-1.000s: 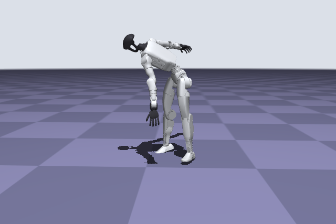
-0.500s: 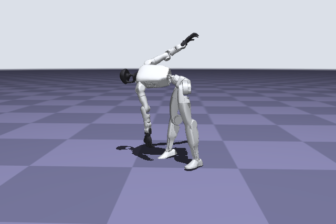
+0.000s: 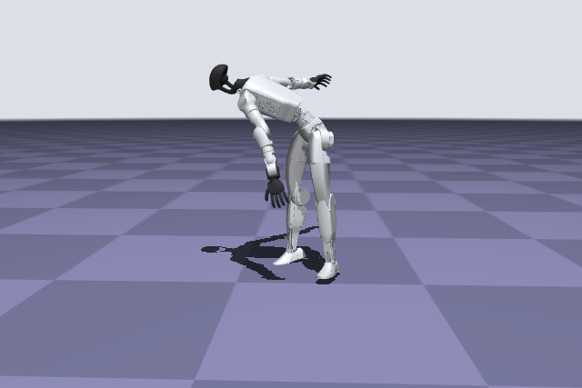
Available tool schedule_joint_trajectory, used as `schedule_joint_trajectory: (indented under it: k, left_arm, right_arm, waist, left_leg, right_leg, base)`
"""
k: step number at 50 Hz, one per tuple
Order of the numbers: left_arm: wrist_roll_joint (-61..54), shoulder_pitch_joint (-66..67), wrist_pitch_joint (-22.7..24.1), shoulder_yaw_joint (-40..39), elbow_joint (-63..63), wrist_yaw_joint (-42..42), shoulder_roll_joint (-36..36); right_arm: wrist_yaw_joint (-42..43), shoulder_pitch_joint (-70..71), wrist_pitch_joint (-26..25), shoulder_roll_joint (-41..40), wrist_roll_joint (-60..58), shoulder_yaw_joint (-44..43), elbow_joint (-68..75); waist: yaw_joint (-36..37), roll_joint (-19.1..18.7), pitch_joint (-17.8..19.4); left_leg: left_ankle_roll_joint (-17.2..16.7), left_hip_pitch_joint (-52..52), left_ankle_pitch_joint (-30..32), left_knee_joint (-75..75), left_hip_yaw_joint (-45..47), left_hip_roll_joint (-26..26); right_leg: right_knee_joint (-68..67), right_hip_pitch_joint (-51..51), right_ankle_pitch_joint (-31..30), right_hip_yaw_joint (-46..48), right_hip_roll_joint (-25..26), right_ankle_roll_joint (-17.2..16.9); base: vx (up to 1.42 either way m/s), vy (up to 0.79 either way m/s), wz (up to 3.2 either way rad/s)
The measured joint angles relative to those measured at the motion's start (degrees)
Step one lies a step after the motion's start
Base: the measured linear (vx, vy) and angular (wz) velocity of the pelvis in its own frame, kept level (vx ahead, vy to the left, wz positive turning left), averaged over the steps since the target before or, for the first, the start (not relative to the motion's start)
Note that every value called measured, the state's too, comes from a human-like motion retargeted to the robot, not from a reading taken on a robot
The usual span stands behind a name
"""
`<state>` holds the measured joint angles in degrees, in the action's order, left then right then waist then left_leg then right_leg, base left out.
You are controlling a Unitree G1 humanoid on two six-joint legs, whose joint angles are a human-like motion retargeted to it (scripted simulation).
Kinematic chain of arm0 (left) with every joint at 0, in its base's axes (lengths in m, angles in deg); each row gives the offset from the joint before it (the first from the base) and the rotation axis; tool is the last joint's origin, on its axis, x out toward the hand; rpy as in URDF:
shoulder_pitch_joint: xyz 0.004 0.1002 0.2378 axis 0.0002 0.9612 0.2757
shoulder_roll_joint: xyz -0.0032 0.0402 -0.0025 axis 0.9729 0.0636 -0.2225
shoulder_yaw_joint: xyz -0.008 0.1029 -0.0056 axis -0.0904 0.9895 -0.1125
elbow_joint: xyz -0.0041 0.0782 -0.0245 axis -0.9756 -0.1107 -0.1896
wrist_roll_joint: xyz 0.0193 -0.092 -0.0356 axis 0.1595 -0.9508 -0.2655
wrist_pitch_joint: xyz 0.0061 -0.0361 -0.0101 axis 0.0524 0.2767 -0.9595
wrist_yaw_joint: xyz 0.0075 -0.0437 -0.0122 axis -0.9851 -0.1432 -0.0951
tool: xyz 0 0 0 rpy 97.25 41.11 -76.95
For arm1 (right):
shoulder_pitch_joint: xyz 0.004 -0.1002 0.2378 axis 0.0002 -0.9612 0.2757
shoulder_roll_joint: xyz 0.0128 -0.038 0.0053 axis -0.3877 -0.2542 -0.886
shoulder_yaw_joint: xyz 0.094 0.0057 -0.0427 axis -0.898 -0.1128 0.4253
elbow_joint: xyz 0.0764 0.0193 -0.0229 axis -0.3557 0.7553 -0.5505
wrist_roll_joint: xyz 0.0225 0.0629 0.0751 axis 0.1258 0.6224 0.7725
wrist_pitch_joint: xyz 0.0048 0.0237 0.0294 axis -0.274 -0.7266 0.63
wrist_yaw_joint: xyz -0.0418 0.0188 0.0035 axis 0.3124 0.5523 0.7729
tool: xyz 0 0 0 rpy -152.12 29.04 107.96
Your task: In place motions
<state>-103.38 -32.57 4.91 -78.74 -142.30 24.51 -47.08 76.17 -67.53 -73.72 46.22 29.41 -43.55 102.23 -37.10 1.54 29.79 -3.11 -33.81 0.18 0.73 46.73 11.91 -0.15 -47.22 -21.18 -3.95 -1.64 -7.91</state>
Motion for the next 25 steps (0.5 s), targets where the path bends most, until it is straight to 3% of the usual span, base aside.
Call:
schedule_joint_trajectory:
  k: [6, 10, 15, 25]
  left_arm:
    - [-9.5, 20.9, -5.9, -6.4, 8.8, -2.5, -9.3]
    - [-12.3, 34.9, -5.0, -9.7, 20.7, -2.2, -15.7]
    - [-14.1, 42.3, -5.7, -13.1, 25.8, -2.2, -18.7]
    - [-12.2, 42.5, -6.5, -19.7, 20.2, -6.2, -14.0]
  right_arm:
    - [5.0, 8.6, -1.6, 1.7, -14.1, 12.4, -9.2]
    - [7.7, 14.1, -2.1, 1.4, -18.9, 21.1, -12.8]
    - [5.5, 15.1, -0.4, 0.8, -16.3, 21.8, -14.9]
    - [1.3, 12.5, -1.3, 8.9, -13.7, 16.6, -14.2]
  waist:
    - [6.3, -0.5, 0.0]
    - [13.1, -1.9, 0.0]
    - [25.4, -6.0, 0.0]
    - [49.9, -16.3, 0.0]
  left_leg:
    - [-1.8, 8.4, -0.7, -0.1, -6.2, -1.0]
    - [-1.6, 11.1, -0.8, -0.3, -9.7, -2.7]
    - [-1.1, 9.7, -0.1, -0.9, -15.3, -6.2]
    - [0.3, -0.1, 3.8, -0.3, -27.7, -12.8]
  right_leg:
    - [-0.3, 12.2, 2.4, 5.0, -2.8, -0.7]
    - [-0.5, 17.4, 3.5, 8.2, -5.5, -1.2]
    - [-0.8, 20.5, 4.6, 13.9, -10.4, -2.2]
    - [-1.8, 21.0, 7.0, 28.6, -17.7, -4.4]
  base:
    - [0.36, -0.15, 0.77]
    - [0.50, -0.17, 0.89]
    - [0.42, -0.30, 1.35]
    - [0.35, -0.44, 1.52]
